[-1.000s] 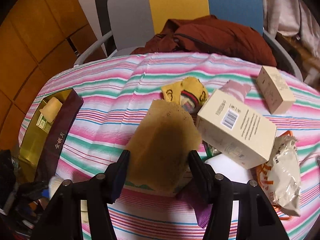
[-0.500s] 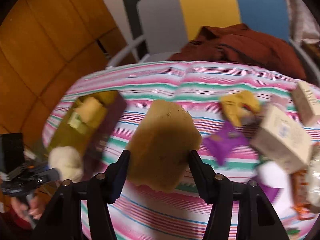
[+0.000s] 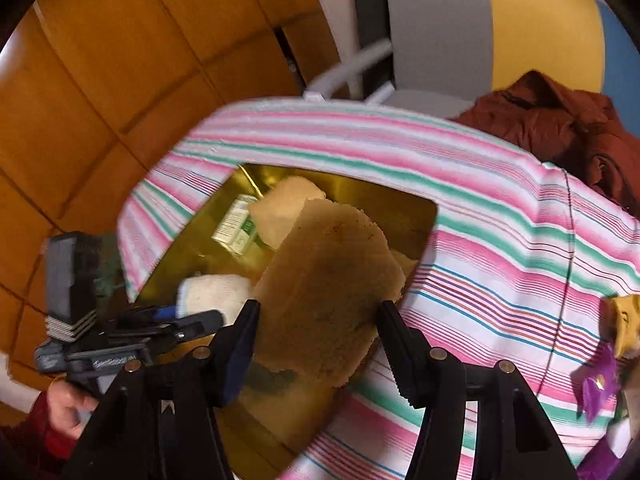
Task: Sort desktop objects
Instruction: 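Carry the sock and tan sponge to the gold tray while the right tool releases the sponge, then open the left tool to drop the sock into the gold tray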
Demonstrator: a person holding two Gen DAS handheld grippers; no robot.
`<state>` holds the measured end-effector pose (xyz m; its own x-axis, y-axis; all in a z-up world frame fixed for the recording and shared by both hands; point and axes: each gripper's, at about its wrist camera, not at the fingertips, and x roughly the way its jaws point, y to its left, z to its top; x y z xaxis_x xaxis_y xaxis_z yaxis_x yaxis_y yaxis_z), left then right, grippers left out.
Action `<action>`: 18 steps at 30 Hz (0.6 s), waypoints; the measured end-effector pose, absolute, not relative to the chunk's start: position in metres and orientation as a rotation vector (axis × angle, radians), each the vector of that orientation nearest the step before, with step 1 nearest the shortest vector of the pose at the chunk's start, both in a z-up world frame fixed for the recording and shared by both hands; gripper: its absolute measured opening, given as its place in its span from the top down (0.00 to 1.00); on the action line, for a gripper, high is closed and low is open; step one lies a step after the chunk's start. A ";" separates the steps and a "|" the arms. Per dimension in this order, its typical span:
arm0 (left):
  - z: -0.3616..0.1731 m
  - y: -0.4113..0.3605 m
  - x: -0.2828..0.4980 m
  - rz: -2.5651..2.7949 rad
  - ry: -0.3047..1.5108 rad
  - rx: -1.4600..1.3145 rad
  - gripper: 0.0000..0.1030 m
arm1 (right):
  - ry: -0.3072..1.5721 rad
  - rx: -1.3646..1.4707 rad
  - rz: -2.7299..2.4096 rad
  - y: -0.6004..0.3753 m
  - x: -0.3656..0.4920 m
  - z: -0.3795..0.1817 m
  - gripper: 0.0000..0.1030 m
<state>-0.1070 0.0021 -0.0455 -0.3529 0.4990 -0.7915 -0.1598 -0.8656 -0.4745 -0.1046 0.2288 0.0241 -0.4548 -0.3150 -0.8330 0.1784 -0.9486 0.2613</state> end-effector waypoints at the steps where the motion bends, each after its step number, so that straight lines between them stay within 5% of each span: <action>1: -0.049 -0.002 -0.111 2.262 -0.436 -1.498 0.47 | -0.183 1.462 -2.446 0.224 -0.111 0.020 0.42; 9: -0.058 -0.016 -0.152 2.328 -0.417 -1.560 0.46 | -0.244 1.657 -2.420 0.192 -0.173 -0.019 0.41; 12: -0.054 -0.011 -0.166 2.376 -0.383 -1.551 0.46 | -0.301 1.616 -2.426 0.184 -0.189 -0.022 0.36; 14: -0.050 -0.010 -0.168 2.404 -0.374 -1.549 0.45 | -0.280 1.560 -2.438 0.181 -0.191 -0.016 0.23; 18: -0.036 -0.012 -0.154 2.428 -0.435 -1.501 0.41 | -0.312 1.439 -2.453 0.187 -0.176 0.006 0.17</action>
